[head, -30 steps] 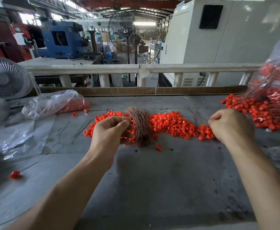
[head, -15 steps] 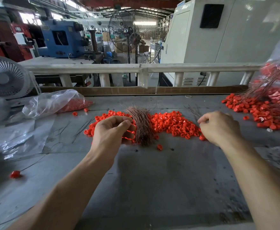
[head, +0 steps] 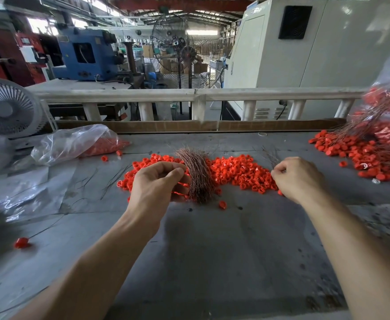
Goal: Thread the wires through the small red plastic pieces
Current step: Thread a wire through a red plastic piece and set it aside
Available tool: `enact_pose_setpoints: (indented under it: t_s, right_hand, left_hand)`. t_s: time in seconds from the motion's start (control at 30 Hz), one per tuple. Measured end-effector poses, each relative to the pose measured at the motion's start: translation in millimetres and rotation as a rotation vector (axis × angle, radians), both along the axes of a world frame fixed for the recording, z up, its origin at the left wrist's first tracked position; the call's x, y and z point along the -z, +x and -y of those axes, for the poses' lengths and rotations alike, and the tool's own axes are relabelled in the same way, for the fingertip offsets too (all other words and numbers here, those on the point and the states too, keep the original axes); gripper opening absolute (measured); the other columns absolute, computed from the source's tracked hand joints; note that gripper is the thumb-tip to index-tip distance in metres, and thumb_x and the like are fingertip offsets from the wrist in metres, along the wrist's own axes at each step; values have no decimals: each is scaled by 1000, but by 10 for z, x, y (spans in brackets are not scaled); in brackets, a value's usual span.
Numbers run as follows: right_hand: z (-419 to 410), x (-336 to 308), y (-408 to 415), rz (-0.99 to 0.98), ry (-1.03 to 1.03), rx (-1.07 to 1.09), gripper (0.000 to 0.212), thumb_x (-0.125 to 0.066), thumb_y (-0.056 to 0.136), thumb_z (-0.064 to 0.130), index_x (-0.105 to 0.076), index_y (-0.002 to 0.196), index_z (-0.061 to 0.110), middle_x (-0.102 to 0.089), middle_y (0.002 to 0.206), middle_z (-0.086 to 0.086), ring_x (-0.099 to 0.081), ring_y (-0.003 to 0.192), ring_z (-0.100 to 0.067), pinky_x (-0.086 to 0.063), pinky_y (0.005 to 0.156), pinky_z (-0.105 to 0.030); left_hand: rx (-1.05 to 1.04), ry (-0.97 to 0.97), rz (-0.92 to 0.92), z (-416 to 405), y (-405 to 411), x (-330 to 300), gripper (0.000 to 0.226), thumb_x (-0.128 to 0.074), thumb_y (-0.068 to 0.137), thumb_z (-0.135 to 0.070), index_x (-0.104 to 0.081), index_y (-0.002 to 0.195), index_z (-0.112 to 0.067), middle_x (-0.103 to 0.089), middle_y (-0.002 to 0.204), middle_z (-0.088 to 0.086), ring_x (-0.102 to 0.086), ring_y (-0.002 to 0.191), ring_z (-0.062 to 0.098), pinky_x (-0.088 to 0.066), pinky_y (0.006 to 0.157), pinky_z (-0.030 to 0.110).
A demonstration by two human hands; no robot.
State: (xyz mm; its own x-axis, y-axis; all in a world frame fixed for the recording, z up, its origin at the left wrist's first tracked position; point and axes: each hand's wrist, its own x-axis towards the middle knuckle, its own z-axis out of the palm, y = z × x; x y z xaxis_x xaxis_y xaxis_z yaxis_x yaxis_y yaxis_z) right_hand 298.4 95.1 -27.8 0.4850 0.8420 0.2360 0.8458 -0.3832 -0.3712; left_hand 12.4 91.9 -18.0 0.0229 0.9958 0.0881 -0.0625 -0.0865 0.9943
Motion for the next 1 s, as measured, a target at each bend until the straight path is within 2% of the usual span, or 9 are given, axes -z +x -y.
enact_pose_setpoints:
  t_s: [0.1,0.23,0.43,0.53,0.67,0.77,0.87,0.93,1.0]
  right_hand:
    - [-35,18,2,45,-35,18,25,-57,95,38,-72,89,19,-73,100,-6,-62,102,-35,-48,85,-37]
    - [-66,8,-12,80,-87,43,33,-51,100,41,-72,95,17,-73,103,-10,-60,109,-36,-43,92,-40]
    - [-54,-12,-18,69,-125,42,30,-42,94,21,-72,94,16,-71,104,-9,-51,112,-36,-41,97,-43]
    - [-49,-17,-32,95,-80,23,27,-46,91,22,-72,92,19,-73,103,-7,-51,111,-36,-42,97,-42]
    - [-54,-30,-88,114,106,-33,25,-58,92,22,-76,110,26,-70,123,-4,-52,118,-34,-42,100,-41]
    - [-67,-4,-169,56,222,-156,20,-63,92,19,-77,106,22,-71,118,-4,-56,115,-32,-46,96,-39]
    - [-79,34,-318,57,265,-334,23,-63,94,16,-75,114,19,-71,119,-2,-57,115,-26,-43,99,-33]
    - [-100,56,-431,98,252,-451,34,-61,96,13,-68,129,19,-65,134,-1,-52,125,-24,-37,110,-34]
    - [-116,74,-524,122,176,-505,48,-55,98,11,-55,145,23,-49,154,1,-40,141,-23,-28,120,-37]
  left_hand:
    - [3,-2,-3,6,6,2,13,-61,97,-1,-73,95,-4,-74,75,7,-65,60,17,-56,55,26]
    - [4,0,-9,13,9,-5,13,-61,98,0,-73,95,-4,-74,75,7,-65,61,18,-56,54,27]
    - [-4,-1,-8,8,5,-12,14,-61,98,0,-74,94,-4,-74,73,6,-65,60,18,-57,56,28]
    - [-8,5,-21,-8,-1,-9,14,-60,98,1,-74,94,-5,-74,73,6,-66,60,18,-58,56,29]
    - [-41,27,-77,-46,-2,22,16,-61,97,0,-74,92,-7,-74,73,6,-66,59,17,-54,52,26]
    - [-86,60,-194,-93,-40,61,18,-62,96,-2,-74,89,-14,-75,71,1,-66,58,12,-53,54,25]
    - [-180,143,-428,-143,-103,90,21,-66,92,-8,-75,83,-24,-74,74,-5,-67,66,10,-54,63,27]
    - [-259,188,-602,-153,-139,80,21,-66,91,-12,-76,86,-30,-73,82,-12,-67,75,7,-53,70,26]
    - [-296,191,-716,-157,-170,67,21,-62,92,-15,-76,95,-31,-72,92,-13,-67,86,12,-55,80,31]
